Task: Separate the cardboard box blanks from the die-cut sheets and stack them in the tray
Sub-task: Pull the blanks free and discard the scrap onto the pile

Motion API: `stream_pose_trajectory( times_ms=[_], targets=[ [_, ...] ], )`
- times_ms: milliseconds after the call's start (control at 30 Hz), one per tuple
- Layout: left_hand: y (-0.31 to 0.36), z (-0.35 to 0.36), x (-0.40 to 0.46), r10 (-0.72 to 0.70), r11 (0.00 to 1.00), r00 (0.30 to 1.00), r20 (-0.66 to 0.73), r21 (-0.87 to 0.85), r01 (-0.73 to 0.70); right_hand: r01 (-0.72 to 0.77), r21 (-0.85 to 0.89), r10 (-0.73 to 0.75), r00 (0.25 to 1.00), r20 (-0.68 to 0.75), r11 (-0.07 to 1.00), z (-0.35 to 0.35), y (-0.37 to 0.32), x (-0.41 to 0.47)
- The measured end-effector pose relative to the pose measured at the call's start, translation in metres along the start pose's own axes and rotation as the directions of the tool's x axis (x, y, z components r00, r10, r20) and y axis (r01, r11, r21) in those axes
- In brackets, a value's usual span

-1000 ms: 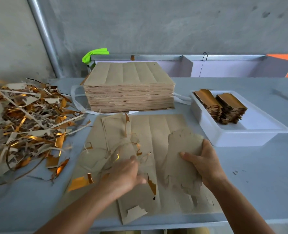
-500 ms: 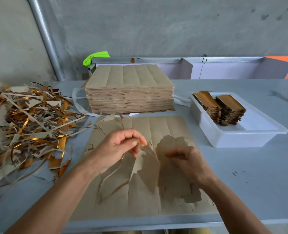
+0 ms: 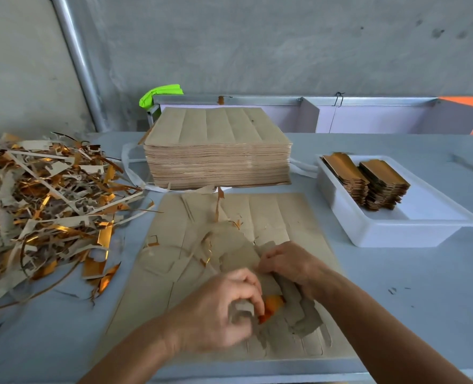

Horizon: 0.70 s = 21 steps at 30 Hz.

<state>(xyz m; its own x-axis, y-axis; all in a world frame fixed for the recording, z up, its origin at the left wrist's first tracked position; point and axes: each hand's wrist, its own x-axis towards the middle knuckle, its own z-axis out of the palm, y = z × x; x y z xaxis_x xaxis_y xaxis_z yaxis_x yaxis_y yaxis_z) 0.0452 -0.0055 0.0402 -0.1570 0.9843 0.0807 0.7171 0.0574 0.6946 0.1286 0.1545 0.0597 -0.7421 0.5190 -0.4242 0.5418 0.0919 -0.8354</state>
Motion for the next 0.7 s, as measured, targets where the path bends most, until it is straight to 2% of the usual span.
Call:
stream_pose_trajectory(
  times_ms=[100, 133, 200, 233, 333, 567, 633, 700],
  targets=[
    [0.003, 0.022, 0.0, -0.072, 0.923, 0.979, -0.188, 0.36, 0.137, -0.004, 0.225, 0.024, 0.996, -0.084, 0.974, 0.007, 0.005, 0.005],
    [0.003, 0.028, 0.001, -0.045, 0.888, 0.972, -0.231, 0.437, 0.145, 0.001, 0.281, 0.027, 0.995, -0.097, 0.96, 0.01, 0.007, 0.007],
    [0.004, 0.032, 0.002, -0.011, 0.868, 0.954, -0.301, 0.471, 0.158, 0.01, 0.355, 0.036, 0.992, -0.123, 0.935, 0.012, 0.011, 0.009],
    [0.003, 0.032, 0.002, 0.017, 0.864, 0.955, -0.297, 0.485, 0.136, 0.013, 0.383, 0.042, 0.99, -0.135, 0.924, 0.012, 0.013, 0.011],
    [0.003, 0.024, 0.0, 0.128, 0.771, 0.975, -0.183, 0.636, 0.018, 0.011, 0.445, 0.062, 0.987, -0.148, 0.895, 0.007, 0.021, 0.017],
    [-0.009, 0.02, -0.006, 0.317, 0.744, 0.946, -0.068, 0.636, -0.204, -0.014, 0.48, 0.086, 0.988, -0.128, 0.877, 0.015, 0.031, 0.022],
    [-0.016, 0.018, -0.011, 0.317, 0.769, 0.949, -0.001, 0.585, -0.256, 0.004, 0.433, 0.087, 0.978, -0.191, 0.901, 0.019, 0.032, 0.024],
    [-0.027, 0.012, -0.016, 0.271, 0.823, 0.962, 0.013, 0.515, -0.239, 0.016, 0.376, 0.085, 0.964, -0.25, 0.926, 0.016, 0.033, 0.025]
  ],
)
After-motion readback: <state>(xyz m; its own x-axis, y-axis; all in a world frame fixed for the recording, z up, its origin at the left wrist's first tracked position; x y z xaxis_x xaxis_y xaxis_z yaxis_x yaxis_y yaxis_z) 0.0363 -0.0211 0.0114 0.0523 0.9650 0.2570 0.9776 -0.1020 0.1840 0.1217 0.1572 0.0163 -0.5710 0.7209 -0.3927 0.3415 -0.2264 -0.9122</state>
